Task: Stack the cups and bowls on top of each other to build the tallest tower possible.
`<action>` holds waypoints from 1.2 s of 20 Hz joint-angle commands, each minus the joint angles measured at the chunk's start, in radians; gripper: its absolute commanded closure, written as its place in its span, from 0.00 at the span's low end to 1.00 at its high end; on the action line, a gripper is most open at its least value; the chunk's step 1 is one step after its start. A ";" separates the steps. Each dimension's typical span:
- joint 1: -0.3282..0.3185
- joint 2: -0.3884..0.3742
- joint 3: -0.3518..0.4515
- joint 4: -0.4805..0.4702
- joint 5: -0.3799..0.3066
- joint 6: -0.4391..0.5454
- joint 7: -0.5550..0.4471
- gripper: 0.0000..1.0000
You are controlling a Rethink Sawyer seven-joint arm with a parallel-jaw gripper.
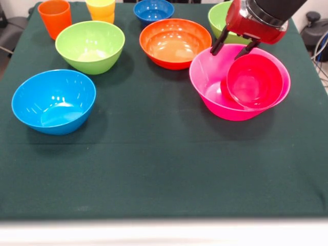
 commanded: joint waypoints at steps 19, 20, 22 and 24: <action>-0.043 -0.037 0.185 0.084 -0.057 -0.105 -0.124 0.00; -0.050 -0.062 0.211 0.103 -0.061 -0.141 -0.160 0.00; -0.048 -0.158 0.246 0.164 -0.063 -0.222 -0.184 0.00; -0.053 -0.283 0.303 0.234 -0.014 -0.241 -0.180 0.00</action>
